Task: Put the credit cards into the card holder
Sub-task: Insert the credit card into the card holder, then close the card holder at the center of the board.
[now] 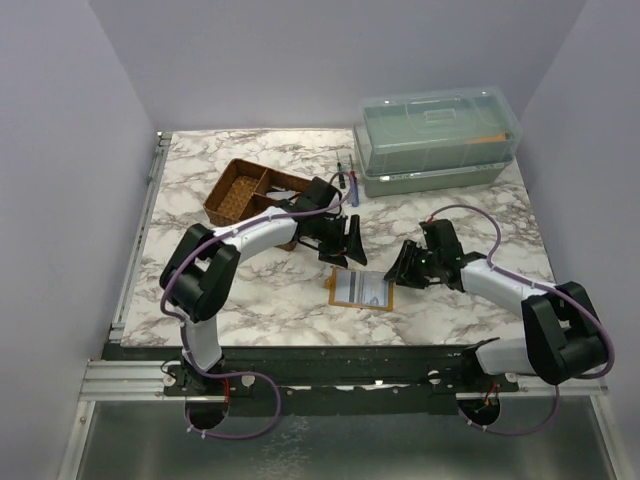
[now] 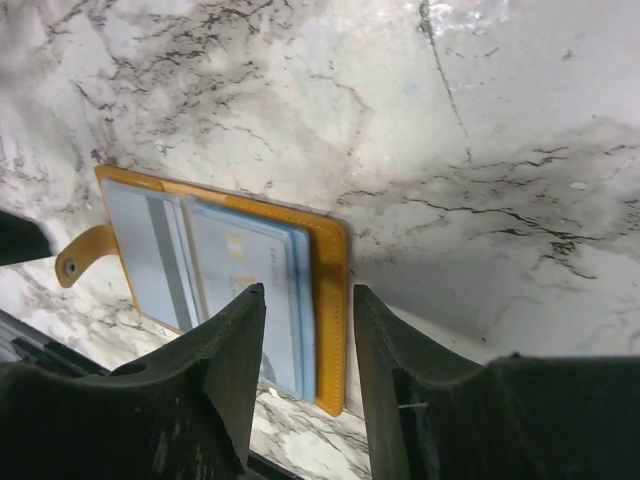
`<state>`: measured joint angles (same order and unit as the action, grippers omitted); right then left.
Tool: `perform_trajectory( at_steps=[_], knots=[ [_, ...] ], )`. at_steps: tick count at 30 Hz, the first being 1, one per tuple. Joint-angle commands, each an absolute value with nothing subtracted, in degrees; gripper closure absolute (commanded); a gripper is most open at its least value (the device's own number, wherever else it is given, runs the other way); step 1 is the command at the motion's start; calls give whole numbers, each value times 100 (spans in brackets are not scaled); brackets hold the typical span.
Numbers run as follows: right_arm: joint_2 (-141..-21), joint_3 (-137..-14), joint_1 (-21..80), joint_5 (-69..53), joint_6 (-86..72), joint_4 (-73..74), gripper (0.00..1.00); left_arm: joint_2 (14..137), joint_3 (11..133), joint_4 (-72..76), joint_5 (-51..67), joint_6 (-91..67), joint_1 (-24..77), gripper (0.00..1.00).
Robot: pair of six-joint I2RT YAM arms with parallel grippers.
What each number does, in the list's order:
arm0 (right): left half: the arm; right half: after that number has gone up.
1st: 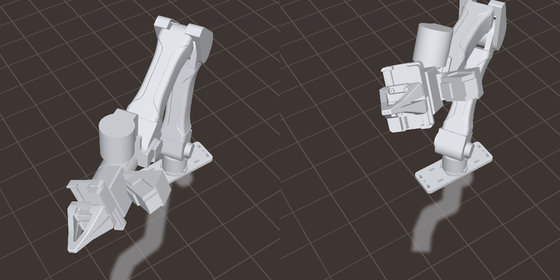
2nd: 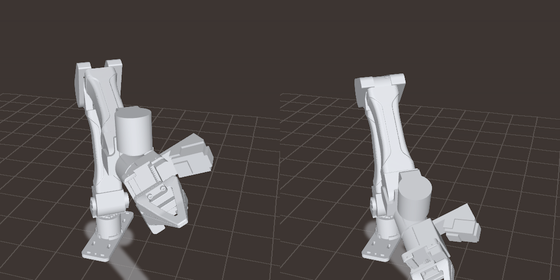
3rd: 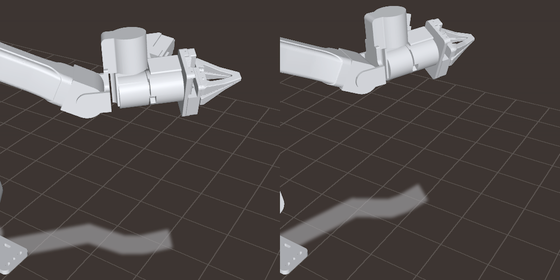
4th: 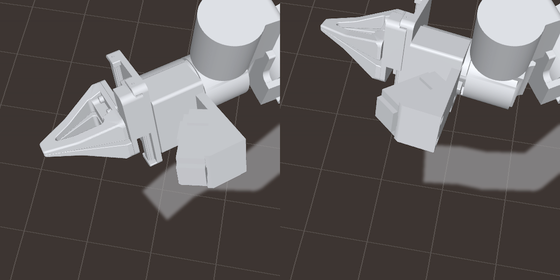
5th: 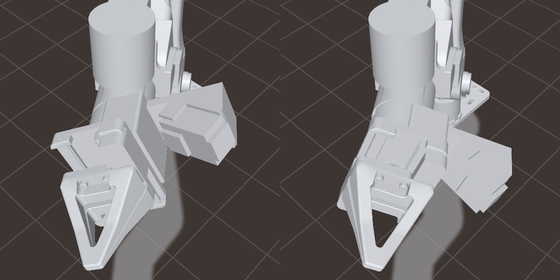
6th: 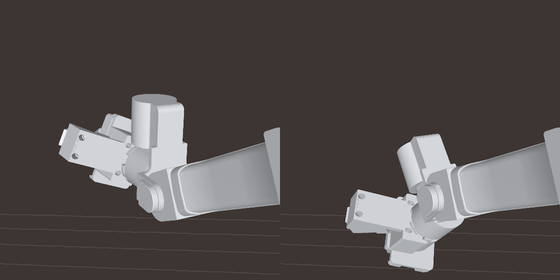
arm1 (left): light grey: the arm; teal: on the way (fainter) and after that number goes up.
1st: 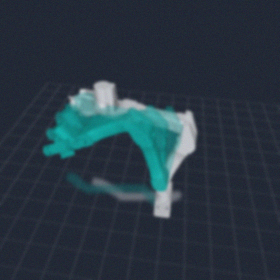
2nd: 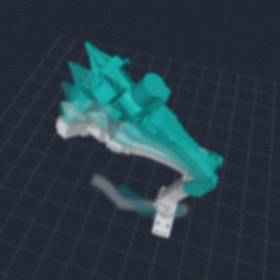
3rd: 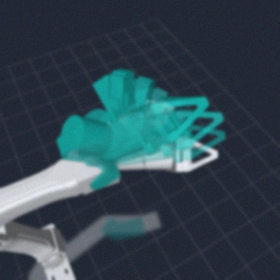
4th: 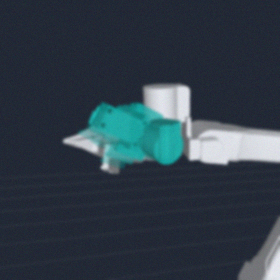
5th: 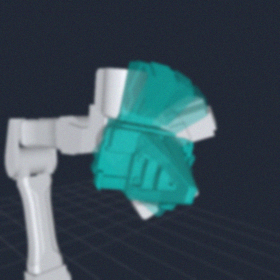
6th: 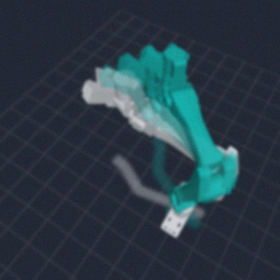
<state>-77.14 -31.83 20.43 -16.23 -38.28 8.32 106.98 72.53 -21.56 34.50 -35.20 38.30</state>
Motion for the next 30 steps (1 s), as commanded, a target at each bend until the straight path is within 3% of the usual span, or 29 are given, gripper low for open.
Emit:
perform_trajectory(
  at_steps=[1, 12, 30],
  knots=[
    [-7551, -3308, 2057, -1385, -3562, 1381, 54, 10088, 7263, -2764, 3301, -2972, 3735, 32],
    [-7283, -2921, 2057, -1814, -4234, 1111, 41, 10342, 6839, -3142, 2447, -2429, 3668, 32],
    [-7935, -2548, 2302, -2371, -4479, 659, 40, 10186, 5631, -1680, 2955, -3283, 3674, 62]
  ],
)
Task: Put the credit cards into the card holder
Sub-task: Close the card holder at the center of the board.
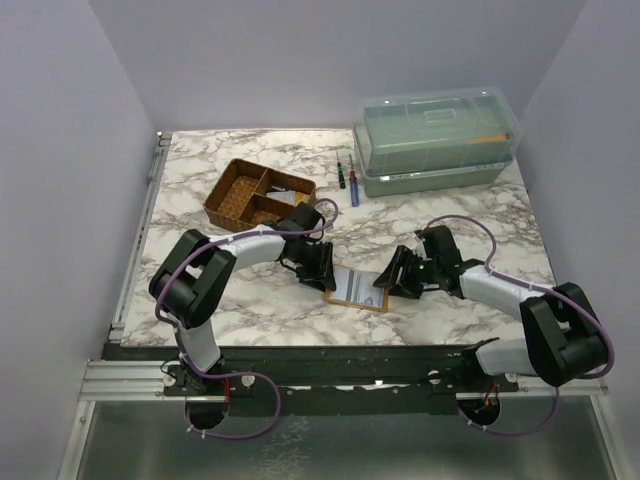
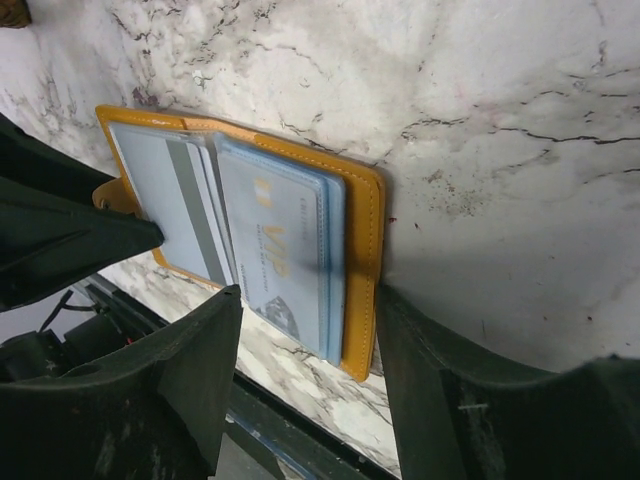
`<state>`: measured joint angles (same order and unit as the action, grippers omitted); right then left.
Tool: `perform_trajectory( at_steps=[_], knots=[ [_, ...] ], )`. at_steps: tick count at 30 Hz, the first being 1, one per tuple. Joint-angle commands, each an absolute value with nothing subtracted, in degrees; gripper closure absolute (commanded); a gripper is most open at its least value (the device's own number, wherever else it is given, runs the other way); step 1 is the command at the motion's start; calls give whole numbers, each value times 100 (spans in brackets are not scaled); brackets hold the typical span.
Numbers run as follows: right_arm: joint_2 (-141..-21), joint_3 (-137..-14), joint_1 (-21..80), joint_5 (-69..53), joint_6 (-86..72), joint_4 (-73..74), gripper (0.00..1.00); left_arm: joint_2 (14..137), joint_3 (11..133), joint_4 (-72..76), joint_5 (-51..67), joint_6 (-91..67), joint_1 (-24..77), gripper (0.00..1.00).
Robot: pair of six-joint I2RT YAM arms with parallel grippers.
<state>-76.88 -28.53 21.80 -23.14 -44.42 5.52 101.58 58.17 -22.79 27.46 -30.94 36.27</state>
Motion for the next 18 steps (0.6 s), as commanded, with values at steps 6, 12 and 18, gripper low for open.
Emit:
perform_trajectory(
  at_steps=[6, 12, 18],
  knots=[
    [-7683, -2568, 2302, -2090, -4552, 788, 39, 10247, 5465, -1198, 3287, -3641, 3674, 75],
    [-7524, -2635, 2303, -1728, -4637, 1724, 40, 10255, 5414, -1191, 3354, -3666, 3600, 79],
    [-7276, -2304, 2318, -2107, -4863, 1522, 40, 10218, 5296, -1071, 3393, -3786, 3595, 83]
  ],
)
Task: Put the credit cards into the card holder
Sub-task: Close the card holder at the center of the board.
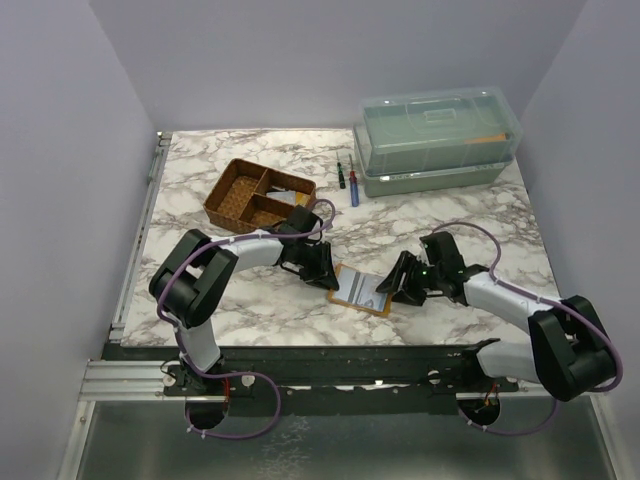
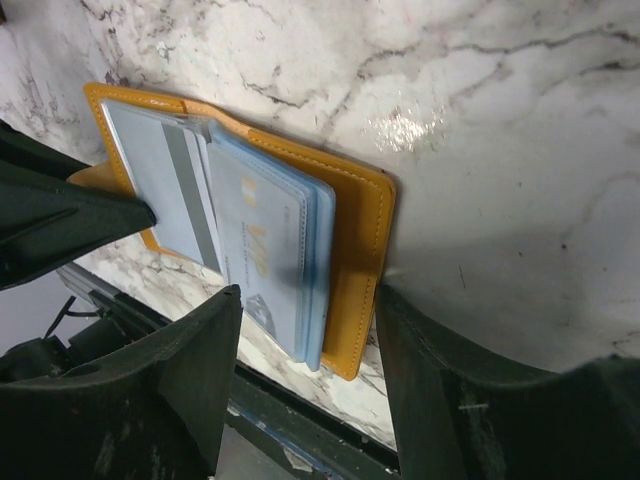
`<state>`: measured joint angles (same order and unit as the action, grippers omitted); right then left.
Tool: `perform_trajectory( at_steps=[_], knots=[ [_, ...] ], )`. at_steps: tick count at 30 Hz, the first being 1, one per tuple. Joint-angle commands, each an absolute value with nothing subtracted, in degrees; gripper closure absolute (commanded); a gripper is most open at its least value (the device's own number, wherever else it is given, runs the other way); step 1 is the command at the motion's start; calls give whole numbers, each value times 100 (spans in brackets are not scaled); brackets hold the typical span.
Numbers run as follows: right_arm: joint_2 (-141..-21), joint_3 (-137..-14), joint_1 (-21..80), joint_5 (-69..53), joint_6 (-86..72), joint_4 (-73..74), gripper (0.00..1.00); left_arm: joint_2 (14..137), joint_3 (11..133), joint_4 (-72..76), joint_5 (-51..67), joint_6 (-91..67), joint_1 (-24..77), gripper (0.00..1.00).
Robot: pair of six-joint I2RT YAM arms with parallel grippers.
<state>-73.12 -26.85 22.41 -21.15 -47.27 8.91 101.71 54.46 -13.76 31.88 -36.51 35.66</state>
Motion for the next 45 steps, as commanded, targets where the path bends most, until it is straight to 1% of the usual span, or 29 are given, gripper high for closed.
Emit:
perform_trajectory(
  at_steps=[1, 4, 6, 9, 12, 15, 19, 23, 26, 28, 33, 36, 45],
  knots=[
    [-7220, -2340, 2318, -2022, -4891, 1680, 40, 10231, 5285, -1057, 3393, -3792, 3595, 83],
    [-6922, -2343, 2334, -1685, -4999, 2060, 40, 10273, 5259, -1030, 3418, -3835, 3595, 83],
    [-6773, -2181, 2344, -1703, -5065, 1947, 39, 10299, 5231, -987, 3427, -3849, 3594, 84],
    [-6888, -2009, 2375, -1940, -5136, 1814, 39, 10301, 5206, -967, 3420, -3878, 3589, 84],
    [-6875, -1949, 2565, -1890, -5260, 1856, 39, 10301, 5205, -952, 3476, -3920, 3586, 85],
    [-6850, -1823, 2608, -1935, -5325, 1588, 38, 10278, 5174, -940, 3460, -3888, 3588, 85],
    [-6779, -1979, 2686, -1772, -5394, 2023, 38, 10292, 5147, -940, 3473, -3942, 3577, 85],
    [-6597, -1934, 2685, -1558, -5346, 2015, 35, 10320, 5131, -923, 3382, -3878, 3557, 85],
    [-6971, -1961, 2685, -1655, -5414, 1705, 35, 10339, 5131, -896, 3498, -3971, 3526, 85],
    [-7115, -1935, 2687, -1815, -5527, 1228, 35, 10329, 5108, -842, 3502, -4011, 3517, 85],
    [-7028, -1967, 2689, -1754, -5846, 563, 34, 10397, 5103, -787, 3551, -4061, 3483, 85],
    [-6990, -2072, 2687, -1650, -5844, 446, 33, 10425, 5063, -629, 3592, -4167, 3483, 85],
    [-7074, -2540, 2689, -1807, -5609, 266, 32, 10606, 4952, 119, 3680, -4757, 3487, 87]
  ],
)
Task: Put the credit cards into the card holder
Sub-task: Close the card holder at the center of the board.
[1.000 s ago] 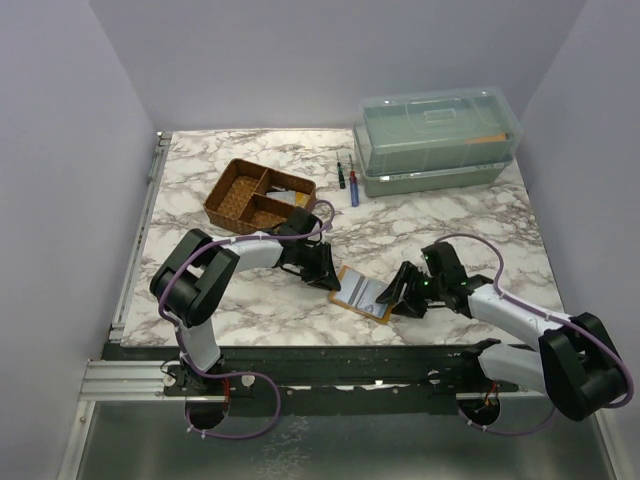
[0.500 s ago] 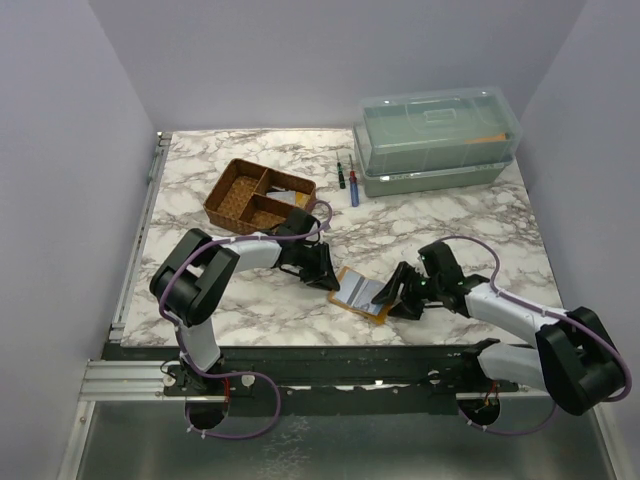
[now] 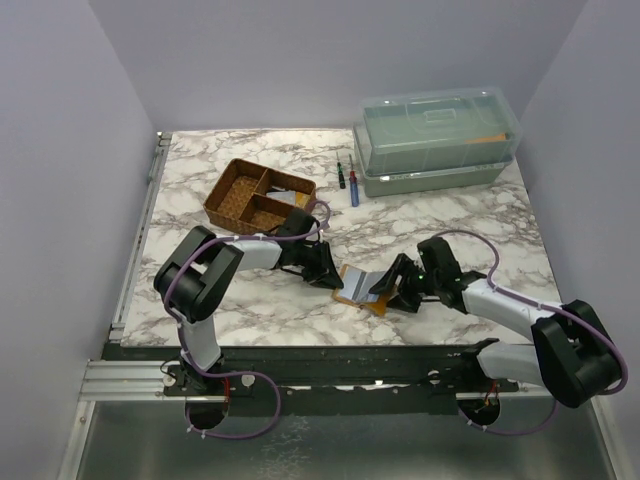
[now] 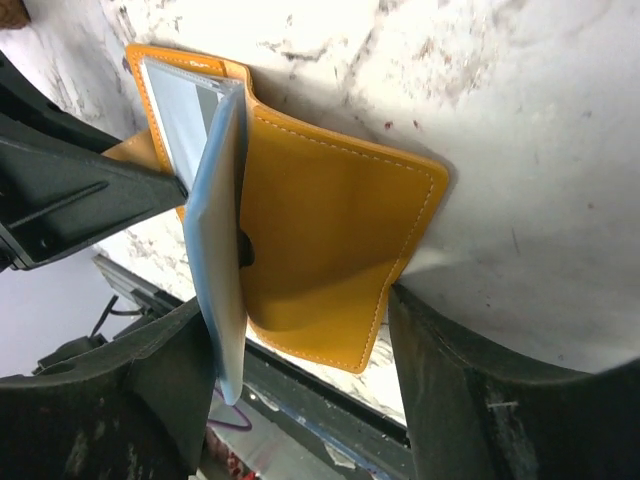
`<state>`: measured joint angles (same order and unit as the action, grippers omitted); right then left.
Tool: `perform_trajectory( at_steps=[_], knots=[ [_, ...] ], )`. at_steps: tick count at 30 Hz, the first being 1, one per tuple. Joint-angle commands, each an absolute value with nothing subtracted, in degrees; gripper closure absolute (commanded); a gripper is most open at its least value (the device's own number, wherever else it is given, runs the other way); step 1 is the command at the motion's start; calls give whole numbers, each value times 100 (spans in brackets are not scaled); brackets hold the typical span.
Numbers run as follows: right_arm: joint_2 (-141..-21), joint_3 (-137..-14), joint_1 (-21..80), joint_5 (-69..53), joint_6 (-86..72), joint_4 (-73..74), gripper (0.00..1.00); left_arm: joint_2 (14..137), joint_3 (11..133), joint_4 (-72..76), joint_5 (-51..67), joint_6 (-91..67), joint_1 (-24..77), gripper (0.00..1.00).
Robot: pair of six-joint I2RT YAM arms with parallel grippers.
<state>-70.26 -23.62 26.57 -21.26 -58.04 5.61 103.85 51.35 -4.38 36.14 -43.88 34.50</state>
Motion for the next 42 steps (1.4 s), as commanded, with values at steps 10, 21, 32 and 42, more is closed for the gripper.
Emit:
perform_trajectory(
  at_steps=[10, 21, 32, 42],
  knots=[
    [-7153, -3221, 2709, -2016, -4989, 891, 33, 10582, 4835, 540, 3487, -5162, 3494, 90],
    [-7633, -4045, 3113, -2072, -4890, 1254, 34, 10520, 4749, 766, 3426, -5359, 3515, 91],
    [-6891, -4002, 3225, -1720, -4805, 2004, 29, 10482, 4737, 662, 3282, -5163, 3517, 93],
    [-6826, -3897, 3226, -1863, -4670, 1927, 24, 10419, 4816, 634, 3323, -5142, 3582, 95]
  ],
)
